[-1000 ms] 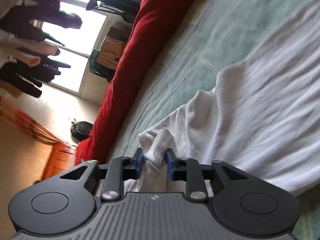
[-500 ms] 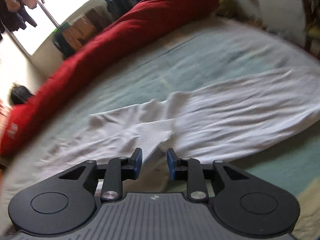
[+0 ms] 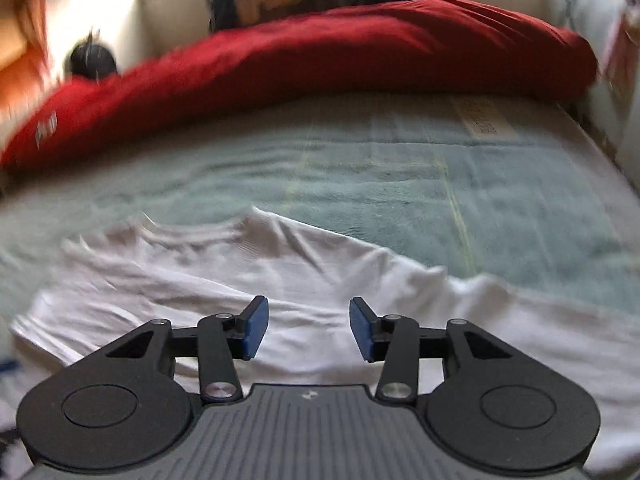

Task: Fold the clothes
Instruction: 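Carry the held cuff with the right gripper across the shirt body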

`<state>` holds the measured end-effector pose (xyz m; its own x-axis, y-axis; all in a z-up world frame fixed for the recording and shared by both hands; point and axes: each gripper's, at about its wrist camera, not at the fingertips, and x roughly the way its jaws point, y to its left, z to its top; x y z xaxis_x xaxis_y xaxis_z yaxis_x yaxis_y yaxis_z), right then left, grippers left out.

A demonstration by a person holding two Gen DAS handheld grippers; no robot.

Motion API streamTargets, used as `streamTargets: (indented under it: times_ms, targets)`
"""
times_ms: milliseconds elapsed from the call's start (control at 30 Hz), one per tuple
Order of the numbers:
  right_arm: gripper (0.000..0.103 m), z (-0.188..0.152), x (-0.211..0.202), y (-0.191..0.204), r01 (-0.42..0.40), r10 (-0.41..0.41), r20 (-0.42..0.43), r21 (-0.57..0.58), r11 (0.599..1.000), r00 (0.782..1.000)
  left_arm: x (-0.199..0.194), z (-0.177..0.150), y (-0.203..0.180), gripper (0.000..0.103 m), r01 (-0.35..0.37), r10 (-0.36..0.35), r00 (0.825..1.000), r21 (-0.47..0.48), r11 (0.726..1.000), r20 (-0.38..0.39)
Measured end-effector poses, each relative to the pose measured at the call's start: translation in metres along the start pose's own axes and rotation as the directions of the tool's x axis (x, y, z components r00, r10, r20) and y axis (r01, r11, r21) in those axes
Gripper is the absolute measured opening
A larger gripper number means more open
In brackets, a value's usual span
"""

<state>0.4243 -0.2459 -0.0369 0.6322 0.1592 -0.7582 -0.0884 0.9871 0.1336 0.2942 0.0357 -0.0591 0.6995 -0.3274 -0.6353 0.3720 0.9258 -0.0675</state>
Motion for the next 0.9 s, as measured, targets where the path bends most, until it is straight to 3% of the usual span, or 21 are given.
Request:
streamTargets:
  times_ms: [300, 333, 367, 533, 733, 800, 900]
  targets:
    - [0.049, -0.008, 0.024, -0.009, -0.02, -0.001, -0.091, -0.222, 0.975, 0.996, 0.007, -0.001, 0.001, 0.096, -0.016, 0.016, 1.0, 0.004, 1.0, -0.017]
    - [0.044, -0.01, 0.023, -0.005, -0.014, -0.006, -0.082, -0.248, 0.969, 0.997, 0.007, -0.001, 0.0, 0.096, -0.019, 0.019, 1.0, 0.007, 1.0, -0.018]
    - [0.033, -0.011, 0.021, -0.002, -0.001, -0.019, -0.073, -0.264, 0.965, 0.997, 0.007, -0.001, 0.0, 0.096, -0.021, 0.021, 1.0, 0.011, 1.0, -0.019]
    - [0.004, -0.013, 0.01, 0.014, 0.068, -0.077, -0.012, -0.33, 0.942, 0.997, 0.005, -0.001, -0.001, 0.096, -0.016, 0.016, 1.0, 0.01, 1.0, -0.011]
    - [0.005, 0.009, 0.004, 0.023, 0.084, -0.067, 0.066, -0.293, 0.952, 0.996, -0.007, 0.004, 0.007, 0.096, -0.029, 0.029, 0.999, -0.025, 0.999, 0.029]
    - [0.011, 0.009, 0.0, 0.029, 0.074, -0.056, 0.07, -0.29, 0.954, 0.996, -0.014, 0.007, 0.012, 0.096, -0.027, 0.029, 0.998, -0.041, 0.999, 0.05]
    - [0.033, 0.001, -0.014, 0.049, 0.064, -0.037, 0.092, -0.305, 0.95, 0.995, -0.025, 0.012, 0.023, 0.096, -0.032, 0.038, 0.996, -0.068, 0.997, 0.083]
